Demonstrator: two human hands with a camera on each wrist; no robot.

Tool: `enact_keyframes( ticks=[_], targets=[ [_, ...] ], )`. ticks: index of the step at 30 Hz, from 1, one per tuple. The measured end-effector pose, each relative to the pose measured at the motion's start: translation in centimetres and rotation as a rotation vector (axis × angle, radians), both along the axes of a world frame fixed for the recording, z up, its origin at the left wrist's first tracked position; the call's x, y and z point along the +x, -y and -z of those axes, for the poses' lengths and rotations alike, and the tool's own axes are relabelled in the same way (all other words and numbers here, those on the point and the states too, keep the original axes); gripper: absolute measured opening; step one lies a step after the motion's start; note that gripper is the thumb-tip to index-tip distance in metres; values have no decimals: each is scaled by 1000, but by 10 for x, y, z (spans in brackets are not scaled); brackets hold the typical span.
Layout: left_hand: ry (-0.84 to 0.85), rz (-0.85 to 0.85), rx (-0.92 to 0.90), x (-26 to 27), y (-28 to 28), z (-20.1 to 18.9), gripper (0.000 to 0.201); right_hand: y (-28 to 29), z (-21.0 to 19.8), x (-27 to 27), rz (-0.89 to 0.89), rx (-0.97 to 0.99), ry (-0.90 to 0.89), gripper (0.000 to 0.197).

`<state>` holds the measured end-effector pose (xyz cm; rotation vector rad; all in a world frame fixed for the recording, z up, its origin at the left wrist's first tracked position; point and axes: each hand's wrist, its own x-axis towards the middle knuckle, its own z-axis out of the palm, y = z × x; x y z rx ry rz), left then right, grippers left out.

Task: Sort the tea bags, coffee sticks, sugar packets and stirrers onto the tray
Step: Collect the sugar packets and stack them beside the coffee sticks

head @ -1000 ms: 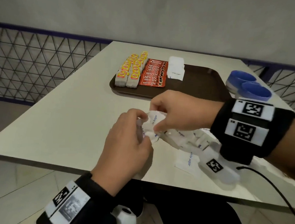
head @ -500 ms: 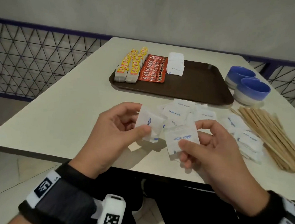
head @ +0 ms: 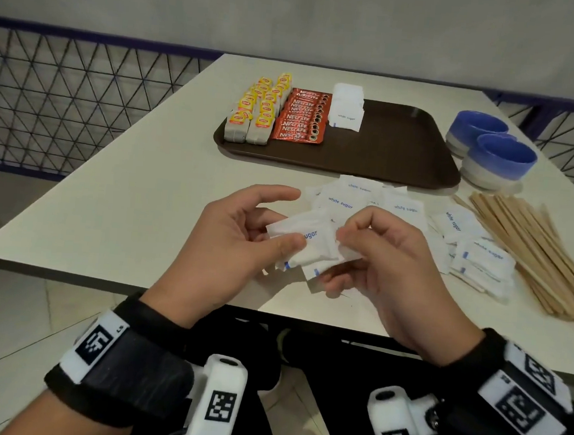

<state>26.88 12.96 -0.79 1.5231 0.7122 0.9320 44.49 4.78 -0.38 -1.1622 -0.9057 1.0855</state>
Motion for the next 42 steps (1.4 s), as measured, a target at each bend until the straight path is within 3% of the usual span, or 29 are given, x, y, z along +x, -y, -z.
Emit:
enact_keyframes(
  ticks=[6,12,15,18,26,31,36,42],
  targets=[
    [-15,-13,17,4,5,-2,47,-1,8,-4,27,3,59,27],
    [38,-36,-19,3,3,-2,59,1,6,2,112,29,7,29],
    [-10,18,-2,3,3,-2,49,1,6,0,129,39,5,34],
    [0,18,8,3,3,-1,41,0,7,-1,114,36,22,25],
    [30,-5,8,1,2,-1,40,0,9,2,125,31,23,25],
    [-40,33,-24,5,5,-2,41,1,10,2,86,64,4,30],
    [-60,78,10,4,2,4,18,1,15,4,78,63,12,28],
    [-41,87,15,4,4,3,20,0,17,7,126,76,-8,28]
  ],
)
